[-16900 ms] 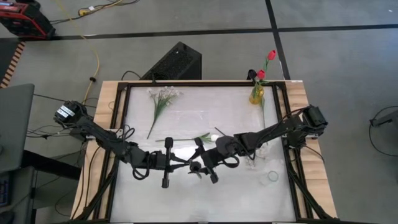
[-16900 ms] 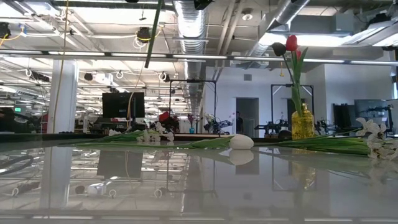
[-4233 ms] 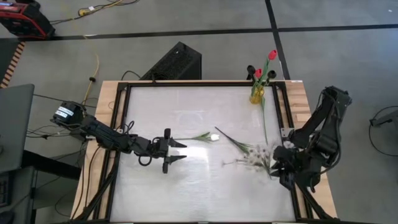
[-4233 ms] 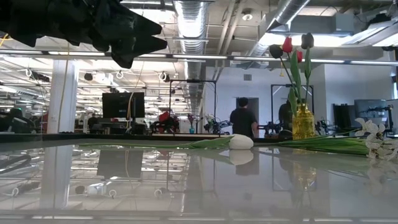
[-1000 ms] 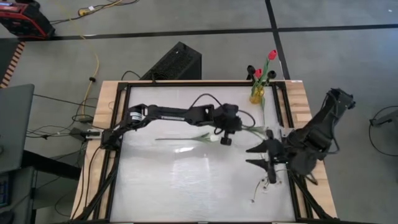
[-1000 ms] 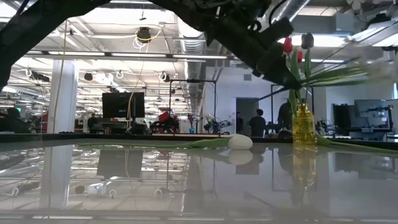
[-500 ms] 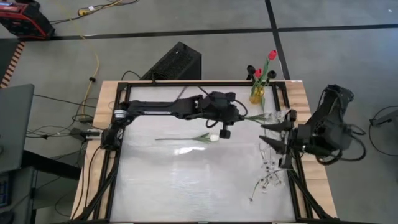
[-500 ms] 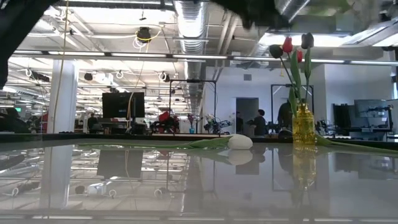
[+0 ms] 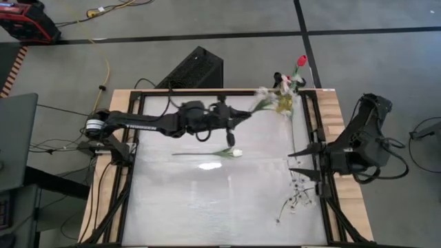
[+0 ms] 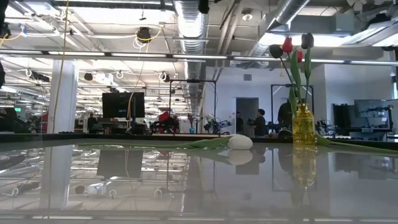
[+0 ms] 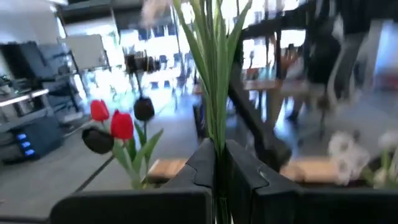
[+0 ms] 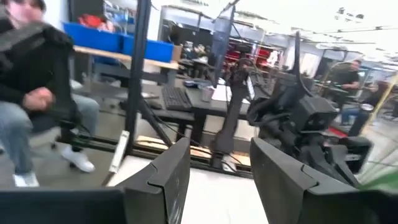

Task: Sort flowers into vase by color
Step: Put the white flower into the transparent flower vase

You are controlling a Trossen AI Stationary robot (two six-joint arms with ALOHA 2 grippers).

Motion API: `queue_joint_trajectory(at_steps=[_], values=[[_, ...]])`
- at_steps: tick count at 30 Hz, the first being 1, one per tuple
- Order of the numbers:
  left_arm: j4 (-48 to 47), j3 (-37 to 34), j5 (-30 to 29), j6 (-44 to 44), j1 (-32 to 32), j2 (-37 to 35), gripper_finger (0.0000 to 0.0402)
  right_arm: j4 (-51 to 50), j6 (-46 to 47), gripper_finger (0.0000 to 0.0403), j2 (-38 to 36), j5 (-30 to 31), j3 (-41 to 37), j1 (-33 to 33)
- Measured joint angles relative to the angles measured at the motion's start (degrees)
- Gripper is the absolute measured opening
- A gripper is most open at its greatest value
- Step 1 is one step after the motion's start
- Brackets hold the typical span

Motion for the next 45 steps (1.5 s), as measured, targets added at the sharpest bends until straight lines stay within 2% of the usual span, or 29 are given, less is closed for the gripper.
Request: queue_joint_trajectory(at_steps=[4,9,16,24,30,33,35,38,41,42,45], values=[[11.4,-6.5,8.2,-5.4,-0.6,-3.7,0.0,-0.2,1.7,0.019,1.5,2.8,0.0,-5.3],[14.6,-8.2,14.5,-8.1,-3.0,-3.7,0.0,-0.5,4.4,0.0185,3.7,0.9,0.0,-14.5],[12.9,-8.1,14.2,-3.9,-5.9,-3.7,0.0001,0.0,6.4,0.0194,6.8,-13.4,0.0,-24.9],[10.1,-8.1,14.1,-1.6,-6.3,-3.7,0.0007,4.4,4.9,0.0249,11.5,-28.8,0.0,-32.3],[8.4,-8.1,14.1,-0.2,-6.3,-3.7,0.0007,8.2,3.5,0.0255,13.4,-30.1,0.0,-34.4],[7.9,-8.1,14.1,-0.6,-6.3,-3.7,0.0007,8.5,3.5,0.0235,13.5,-30.1,0.0,-34.5],[8.0,-8.1,14.1,-0.6,-6.3,-3.7,0.001,8.6,3.5,0.0205,13.5,-29.3,0.0,-34.4],[7.9,-8.1,14.3,0.1,-6.3,-3.7,0.0028,8.4,3.5,0.0134,13.3,-28.5,0.0,-34.3],[6.7,-8.1,15.0,2.0,-6.3,-3.7,0.0064,7.3,4.1,0.0046,12.5,-28.5,0.0,-33.8],[5.9,-8.1,15.1,2.3,-6.3,-3.7,0.0079,6.2,3.9,0.0029,11.9,-28.6,0.0,-33.3],[2.5,-8.1,15.1,2.5,-6.3,-3.7,0.0128,1.9,5.5,0.003,8.7,-27.7,0.3,-31.7]])
